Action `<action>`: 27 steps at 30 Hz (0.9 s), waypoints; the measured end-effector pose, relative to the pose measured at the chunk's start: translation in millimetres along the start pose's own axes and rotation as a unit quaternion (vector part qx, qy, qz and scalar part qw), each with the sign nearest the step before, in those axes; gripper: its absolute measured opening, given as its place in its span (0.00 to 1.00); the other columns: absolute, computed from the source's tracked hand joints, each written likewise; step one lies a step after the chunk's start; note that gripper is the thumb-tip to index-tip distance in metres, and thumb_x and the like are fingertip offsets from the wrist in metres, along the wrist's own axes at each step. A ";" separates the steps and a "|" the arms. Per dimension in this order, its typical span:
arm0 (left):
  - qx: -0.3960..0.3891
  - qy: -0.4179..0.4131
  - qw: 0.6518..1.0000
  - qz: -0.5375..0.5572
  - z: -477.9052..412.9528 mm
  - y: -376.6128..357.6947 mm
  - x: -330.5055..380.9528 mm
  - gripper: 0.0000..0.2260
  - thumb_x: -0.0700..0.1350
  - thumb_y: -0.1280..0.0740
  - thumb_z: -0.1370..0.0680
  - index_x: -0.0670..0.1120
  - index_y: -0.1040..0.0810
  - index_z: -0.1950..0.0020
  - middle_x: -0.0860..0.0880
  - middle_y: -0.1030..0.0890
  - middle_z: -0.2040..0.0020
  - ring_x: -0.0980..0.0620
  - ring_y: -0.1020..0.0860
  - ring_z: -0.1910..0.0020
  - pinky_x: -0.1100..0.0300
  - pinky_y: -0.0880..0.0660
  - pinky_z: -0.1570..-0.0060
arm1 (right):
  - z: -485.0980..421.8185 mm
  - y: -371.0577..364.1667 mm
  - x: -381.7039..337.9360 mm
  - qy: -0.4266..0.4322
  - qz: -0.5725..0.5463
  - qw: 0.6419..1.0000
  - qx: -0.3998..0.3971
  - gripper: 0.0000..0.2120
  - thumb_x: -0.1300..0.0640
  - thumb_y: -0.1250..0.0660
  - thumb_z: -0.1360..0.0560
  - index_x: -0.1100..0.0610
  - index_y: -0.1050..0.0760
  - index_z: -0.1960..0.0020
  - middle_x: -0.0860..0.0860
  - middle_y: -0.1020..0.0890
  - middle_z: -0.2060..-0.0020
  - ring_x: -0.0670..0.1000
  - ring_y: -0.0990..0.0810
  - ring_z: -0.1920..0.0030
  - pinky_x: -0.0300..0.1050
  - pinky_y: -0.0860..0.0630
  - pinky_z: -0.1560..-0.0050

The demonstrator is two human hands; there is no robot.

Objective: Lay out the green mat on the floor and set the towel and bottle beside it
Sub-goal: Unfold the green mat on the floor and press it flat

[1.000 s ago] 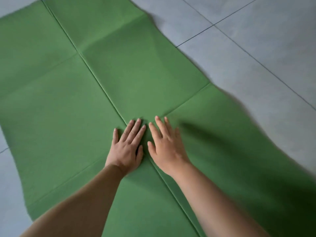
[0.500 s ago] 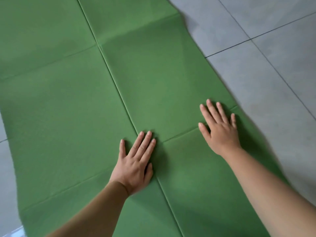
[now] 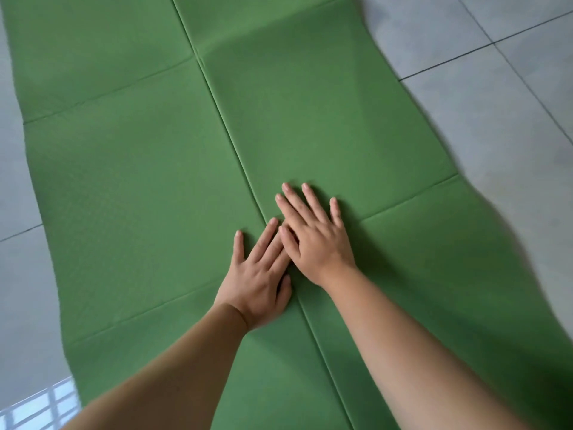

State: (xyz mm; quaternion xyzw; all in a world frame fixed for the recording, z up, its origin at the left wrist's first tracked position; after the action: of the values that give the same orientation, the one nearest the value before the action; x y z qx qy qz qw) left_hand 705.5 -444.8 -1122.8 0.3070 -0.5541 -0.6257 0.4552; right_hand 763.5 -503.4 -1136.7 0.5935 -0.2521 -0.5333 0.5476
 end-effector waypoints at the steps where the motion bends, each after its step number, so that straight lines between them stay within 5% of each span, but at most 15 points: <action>1: 0.000 0.003 1.000 0.004 0.0 0.2 -1.0 0.28 0.49 0.45 0.29 0.41 0.30 0.30 0.43 0.30 0.30 0.40 0.32 0.31 0.29 0.35 0.43 | 2.0 3.1 12.0 0.003 0.019 1.000 0.003 0.25 0.46 0.49 0.20 0.47 0.46 0.24 0.42 0.48 0.24 0.49 0.52 0.23 0.59 0.55 0.27; 7: 0.000 0.003 1.000 0.016 0.4 -2.1 -3.1 0.28 0.49 0.45 0.27 0.42 0.33 0.28 0.44 0.35 0.27 0.41 0.36 0.28 0.31 0.38 0.40 | 22.5 30.5 96.1 -0.139 0.046 0.989 0.027 0.27 0.45 0.52 0.23 0.46 0.46 0.24 0.43 0.47 0.24 0.50 0.50 0.23 0.61 0.50 0.28; 12: -0.018 0.004 1.000 0.016 0.1 -2.3 -3.2 0.28 0.49 0.45 0.28 0.42 0.33 0.28 0.43 0.35 0.27 0.41 0.36 0.29 0.31 0.37 0.40 | 35.8 37.2 122.7 -0.216 0.082 0.972 -0.039 0.27 0.43 0.54 0.21 0.47 0.53 0.23 0.44 0.56 0.23 0.50 0.57 0.23 0.67 0.52 0.30; 15: -0.026 0.006 1.000 0.011 0.3 -0.8 -2.8 0.28 0.49 0.45 0.28 0.42 0.32 0.29 0.43 0.34 0.28 0.40 0.34 0.29 0.30 0.36 0.41 | 13.6 53.8 100.0 -0.287 0.051 0.956 -0.031 0.29 0.42 0.46 0.23 0.57 0.41 0.27 0.58 0.42 0.27 0.60 0.44 0.27 0.62 0.41 0.32; 18: -0.034 0.008 0.999 0.011 0.2 1.5 -3.0 0.28 0.50 0.45 0.29 0.42 0.30 0.30 0.44 0.32 0.29 0.41 0.32 0.31 0.31 0.34 0.43 | -32.2 73.0 54.8 -0.245 0.016 0.969 0.036 0.22 0.48 0.42 0.24 0.61 0.31 0.36 0.62 0.31 0.38 0.62 0.33 0.37 0.54 0.35 0.37; 22: -0.033 0.009 0.999 0.030 0.2 1.1 -4.7 0.28 0.51 0.44 0.30 0.44 0.28 0.32 0.45 0.31 0.29 0.44 0.31 0.31 0.32 0.31 0.45 | -102.2 62.7 12.6 -0.138 -0.023 0.990 0.034 0.26 0.48 0.45 0.22 0.53 0.42 0.26 0.55 0.46 0.24 0.58 0.49 0.25 0.63 0.49 0.29; 27: -0.023 -0.009 0.999 0.047 1.8 -11.4 -7.0 0.29 0.52 0.42 0.32 0.45 0.27 0.32 0.46 0.31 0.29 0.48 0.37 0.29 0.39 0.39 0.37 | -117.2 33.4 39.4 -0.175 0.024 0.983 0.055 0.27 0.44 0.52 0.21 0.47 0.52 0.23 0.43 0.55 0.23 0.50 0.57 0.23 0.63 0.59 0.28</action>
State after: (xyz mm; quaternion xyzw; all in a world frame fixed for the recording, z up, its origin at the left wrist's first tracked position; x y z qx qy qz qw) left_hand 704.1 -438.0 -1134.3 0.2649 -0.5571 -0.6190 0.4861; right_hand 891.5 -502.7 -1139.8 0.5138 -0.3869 -0.6011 0.4743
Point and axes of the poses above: each hand's wrist, its own z-axis away from the middle knuckle, its own y-axis out of the back of the hand, x = y × z, the point moved 9 cm from there along -z, towards the middle knuckle
